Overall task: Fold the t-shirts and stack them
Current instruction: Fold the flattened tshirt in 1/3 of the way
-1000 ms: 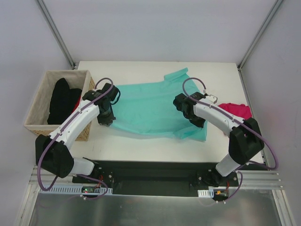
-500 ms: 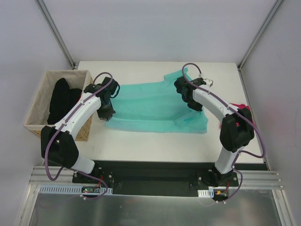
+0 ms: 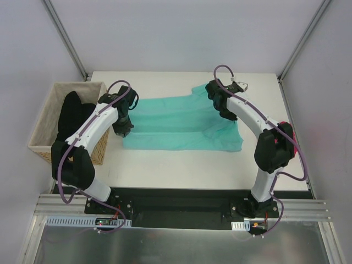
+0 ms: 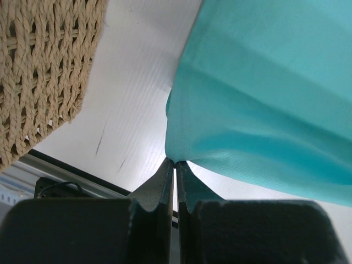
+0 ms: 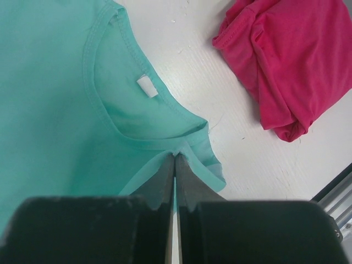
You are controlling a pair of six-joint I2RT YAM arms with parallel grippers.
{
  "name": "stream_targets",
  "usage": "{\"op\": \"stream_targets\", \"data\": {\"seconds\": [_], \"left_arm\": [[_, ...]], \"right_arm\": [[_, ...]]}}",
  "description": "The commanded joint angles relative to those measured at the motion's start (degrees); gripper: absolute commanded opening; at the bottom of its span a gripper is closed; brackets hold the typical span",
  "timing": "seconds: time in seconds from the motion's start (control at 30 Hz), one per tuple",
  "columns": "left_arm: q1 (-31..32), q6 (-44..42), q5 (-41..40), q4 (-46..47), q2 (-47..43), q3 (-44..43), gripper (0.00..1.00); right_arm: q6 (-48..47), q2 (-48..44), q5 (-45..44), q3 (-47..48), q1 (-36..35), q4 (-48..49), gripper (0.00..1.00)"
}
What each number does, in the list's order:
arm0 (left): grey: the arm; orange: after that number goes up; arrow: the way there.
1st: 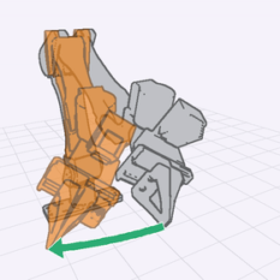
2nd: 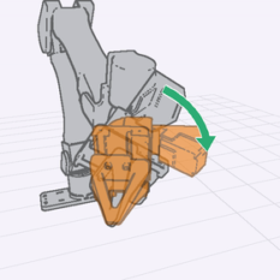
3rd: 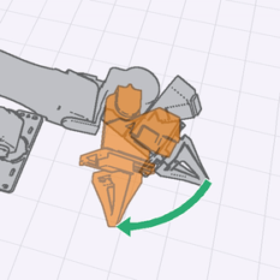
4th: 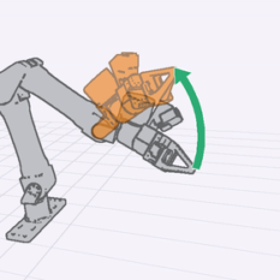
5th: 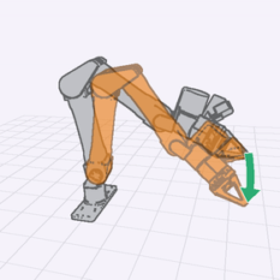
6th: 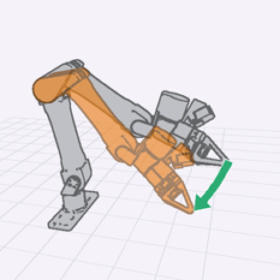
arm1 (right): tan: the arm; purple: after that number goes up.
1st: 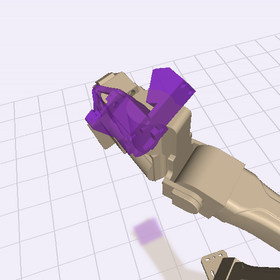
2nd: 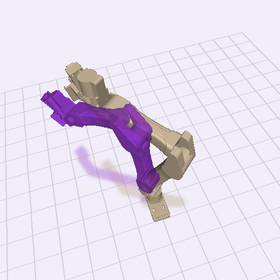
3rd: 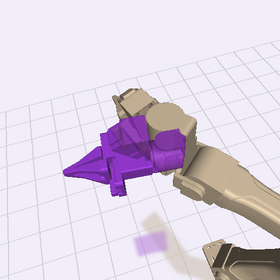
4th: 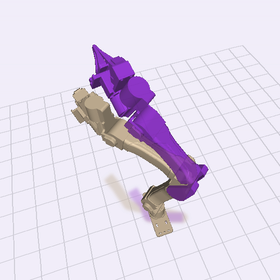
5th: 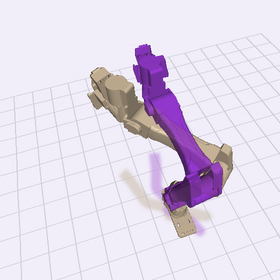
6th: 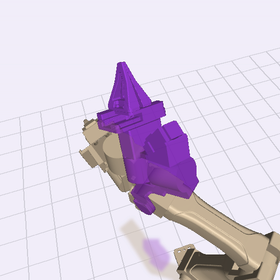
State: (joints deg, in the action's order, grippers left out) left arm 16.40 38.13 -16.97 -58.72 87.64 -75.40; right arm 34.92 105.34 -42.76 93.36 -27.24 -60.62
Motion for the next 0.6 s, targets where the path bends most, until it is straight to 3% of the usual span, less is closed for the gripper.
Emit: {"op": "stream_targets", "data": {"seconds": [0.0,0.57], "left_arm": [[-0.8,0.2,-1.5,-0.3,0.5,-1.6,0.00],[-3.3,-1.2,-2.1,0.9,5.1,-4.8,0.00]], "right_arm": [[-3.6,1.1,-1.3,3.5,0.9,0.9,0.01],[-12.5,10.0,1.7,15.4,3.8,3.4,0.01]]}}
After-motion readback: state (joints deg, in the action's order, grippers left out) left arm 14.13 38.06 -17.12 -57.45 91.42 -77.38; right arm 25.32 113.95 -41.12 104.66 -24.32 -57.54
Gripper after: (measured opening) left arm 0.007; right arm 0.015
